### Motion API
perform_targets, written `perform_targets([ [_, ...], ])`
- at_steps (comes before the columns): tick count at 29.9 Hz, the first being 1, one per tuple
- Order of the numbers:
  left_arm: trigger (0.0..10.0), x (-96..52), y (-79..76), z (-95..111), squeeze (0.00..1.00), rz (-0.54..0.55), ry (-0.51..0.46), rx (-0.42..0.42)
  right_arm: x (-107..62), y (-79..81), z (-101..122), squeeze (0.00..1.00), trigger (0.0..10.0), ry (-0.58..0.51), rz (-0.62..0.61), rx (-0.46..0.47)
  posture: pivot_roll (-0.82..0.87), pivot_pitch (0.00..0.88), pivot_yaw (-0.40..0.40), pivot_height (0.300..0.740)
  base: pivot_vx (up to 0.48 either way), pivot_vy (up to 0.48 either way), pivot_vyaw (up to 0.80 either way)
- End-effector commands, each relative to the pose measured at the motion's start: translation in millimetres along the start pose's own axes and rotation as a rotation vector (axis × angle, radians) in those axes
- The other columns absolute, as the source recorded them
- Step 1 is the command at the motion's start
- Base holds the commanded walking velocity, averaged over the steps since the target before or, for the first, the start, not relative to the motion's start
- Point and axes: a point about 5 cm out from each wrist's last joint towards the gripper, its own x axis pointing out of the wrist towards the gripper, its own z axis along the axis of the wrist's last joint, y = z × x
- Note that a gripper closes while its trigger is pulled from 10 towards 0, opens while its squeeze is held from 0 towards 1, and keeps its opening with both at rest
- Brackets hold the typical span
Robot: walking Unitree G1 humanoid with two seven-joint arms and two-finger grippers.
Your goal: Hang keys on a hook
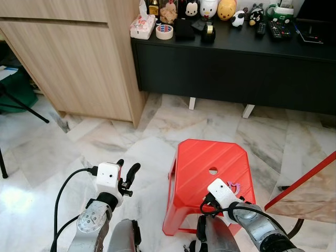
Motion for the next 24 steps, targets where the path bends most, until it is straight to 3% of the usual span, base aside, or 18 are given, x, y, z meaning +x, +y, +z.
perform_targets([
  [1,10.0,-2.0,-0.4,-6,0.00,-0.004,0.033,0.016,1.1,10.3,-19,0.00,0.0,0.070,0.026,0.028,0.09,0.180,-0.013,0.623,0.000,0.000,0.00],
  [14,10.0,3.3,-0.3,-8,0.00,0.004,0.035,0.015,0.2,-5.2,12,0.00,0.0,-0.132,-0.119,0.119,0.08,0.156,-0.021,0.623,0.000,0.000,0.00],
  [17,10.0,4.7,-0.4,-8,0.00,0.007,0.034,0.014,-1.2,-8.5,19,0.00,0.0,-0.187,-0.132,0.175,0.08,0.147,-0.025,0.623,0.000,0.000,0.00],
  [19,10.0,7.6,-0.9,-8,0.00,0.012,0.031,0.012,-3.8,-10.8,31,0.00,0.0,-0.280,-0.144,0.249,0.07,0.140,-0.029,0.623,0.000,0.000,0.00],
  [24,10.0,10.2,-1.5,-8,0.00,0.014,0.029,0.011,-6.0,-11.7,40,0.00,0.0,-0.360,-0.164,0.295,0.07,0.131,-0.033,0.623,0.000,0.000,0.00],
])
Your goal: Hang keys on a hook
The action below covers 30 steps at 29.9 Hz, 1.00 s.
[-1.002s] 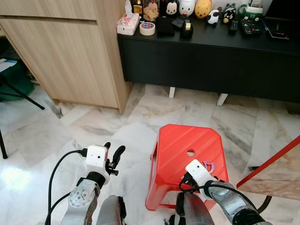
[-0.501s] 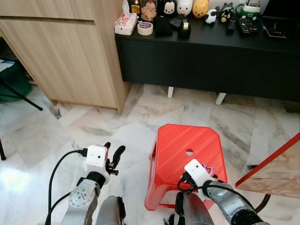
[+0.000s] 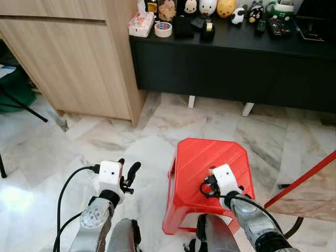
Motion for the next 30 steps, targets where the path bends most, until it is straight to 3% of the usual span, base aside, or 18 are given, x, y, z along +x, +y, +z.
perform_targets([
  [1,10.0,-1.6,-0.7,-6,0.00,-0.001,0.023,0.018,-0.7,-0.8,6,0.00,0.0,-0.058,-0.021,0.030,0.07,0.128,-0.035,0.623,0.000,0.000,0.00],
  [6,10.0,-0.3,0.8,-7,0.00,0.007,0.020,0.019,-2.3,-1.9,22,0.00,0.0,-0.191,-0.057,0.065,0.07,0.119,-0.039,0.623,0.000,0.000,0.00],
  [7,10.0,0.8,1.4,-7,0.00,0.012,0.018,0.020,-6.4,-5.1,32,0.00,0.0,-0.288,-0.112,0.112,0.07,0.114,-0.042,0.623,0.000,0.000,0.00],
  [8,10.0,0.8,1.4,-7,0.00,0.012,0.018,0.020,-6.4,-5.1,32,0.00,0.0,-0.288,-0.112,0.112,0.07,0.114,-0.042,0.623,0.000,0.000,0.00],
  [9,10.0,1.4,1.7,-7,0.00,0.013,0.018,0.021,-8.0,-6.9,34,0.00,0.0,-0.317,-0.137,0.140,0.07,0.110,-0.043,0.623,0.000,0.000,0.00],
  [11,10.0,4.1,2.0,-6,0.00,0.018,0.013,0.021,-15.1,-12.1,34,0.00,0.0,-0.386,-0.219,0.280,0.06,0.103,-0.044,0.623,0.000,0.000,0.00],
  [13,10.0,5.1,1.8,-6,0.00,0.018,0.012,0.022,-17.3,-12.2,32,0.00,0.0,-0.398,-0.232,0.317,0.06,0.099,-0.045,0.623,0.000,0.000,0.00],
  [14,10.0,6.1,1.0,-6,0.00,0.015,0.007,0.028,-19.2,-10.2,31,0.00,2.7,-0.406,-0.236,0.348,0.06,0.096,-0.045,0.623,0.000,0.000,0.00],
  [15,10.0,6.1,1.0,-6,0.00,0.015,0.007,0.028,-19.2,-10.2,31,0.00,2.7,-0.406,-0.236,0.348,0.06,0.096,-0.045,0.623,0.000,0.000,0.00],
  [16,10.0,7.4,-0.3,-5,0.00,0.011,0.003,0.035,-21.4,-7.0,29,0.00,10.0,-0.419,-0.236,0.363,0.05,0.090,-0.047,0.623,0.000,0.000,0.00],
  [22,10.0,11.4,-2.1,-5,0.00,0.012,-0.007,0.031,-28.7,1.4,29,0.00,10.0,-0.463,-0.245,0.406,0.05,0.075,-0.050,0.623,0.000,0.000,0.00],
  [30,10.0,13.9,-2.6,-6,0.00,0.015,-0.013,0.029,-27.8,-0.7,30,0.00,10.0,-0.459,-0.259,0.409,0.05,0.057,-0.053,0.623,0.000,0.000,0.00],
])
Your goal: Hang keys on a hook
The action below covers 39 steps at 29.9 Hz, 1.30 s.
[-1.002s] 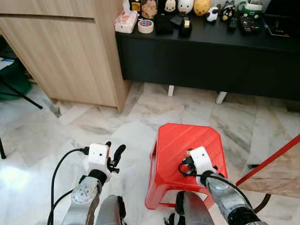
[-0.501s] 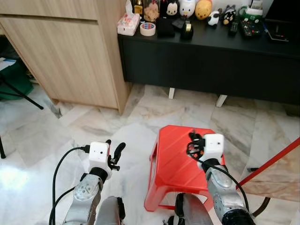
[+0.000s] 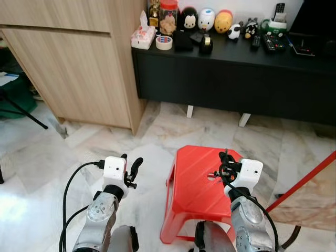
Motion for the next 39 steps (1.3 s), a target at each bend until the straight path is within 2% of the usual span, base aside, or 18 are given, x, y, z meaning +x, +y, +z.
perform_targets([
  [1,10.0,0.0,-0.5,-3.0,0.00,0.002,0.011,0.006,1.4,-2.8,5.5,0.00,10.0,-0.023,-0.019,0.008,0.05,0.056,-0.053,0.623,0.000,0.000,0.00],
  [6,10.0,1.2,-0.6,-3.1,0.00,0.002,0.006,0.004,3.4,-4.7,7.2,0.00,10.0,-0.021,-0.030,0.006,0.05,0.051,-0.053,0.633,0.000,0.000,0.00],
  [23,10.0,6.3,-0.7,-4.0,0.00,-0.002,-0.003,-0.003,5.7,-3.6,8.9,0.00,10.0,-0.029,-0.020,0.017,0.04,0.006,-0.052,0.740,0.000,0.000,0.00],
  [39,10.0,3.7,1.4,-11.8,0.00,0.012,0.017,-0.033,7.0,-3.3,8.7,0.00,10.0,-0.017,-0.012,0.025,0.04,0.000,-0.053,0.740,0.000,0.000,0.00],
])
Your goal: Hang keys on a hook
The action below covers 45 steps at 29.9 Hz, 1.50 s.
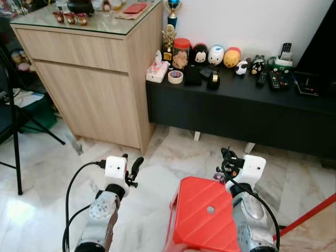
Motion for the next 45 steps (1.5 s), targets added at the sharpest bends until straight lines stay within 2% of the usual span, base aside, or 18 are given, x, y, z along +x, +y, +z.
perform_targets([
  [1,10.0,-2.7,2.6,-4.5,0.00,0.011,0.009,-0.017,1.0,-2.4,-0.9,0.00,10.0,0.015,-0.026,0.015,0.04,0.000,-0.053,0.740,0.000,0.000,0.00],
  [4,10.0,-3.3,1.9,-6.2,0.00,0.001,0.014,-0.040,1.5,-3.1,-1.3,0.00,10.0,0.019,-0.030,0.027,0.04,0.000,-0.052,0.740,0.000,0.000,0.00],
  [22,10.0,-2.4,3.1,-6.3,0.00,-0.004,0.007,-0.047,7.8,2.7,0.3,0.00,10.0,0.047,-0.012,0.017,0.04,0.000,-0.050,0.740,0.000,0.000,0.00],
  [35,10.0,-3.1,2.7,-5.6,0.00,-0.008,0.000,-0.053,10.1,4.9,7.5,0.00,10.0,0.014,-0.016,0.007,0.04,0.000,-0.049,0.740,0.000,0.000,0.00],
  [45,10.0,-3.4,1.6,-5.0,0.00,-0.013,-0.005,-0.061,9.4,6.0,7.2,0.00,10.0,0.013,-0.014,-0.009,0.05,0.003,-0.051,0.740,-0.297,0.000,0.00],
])
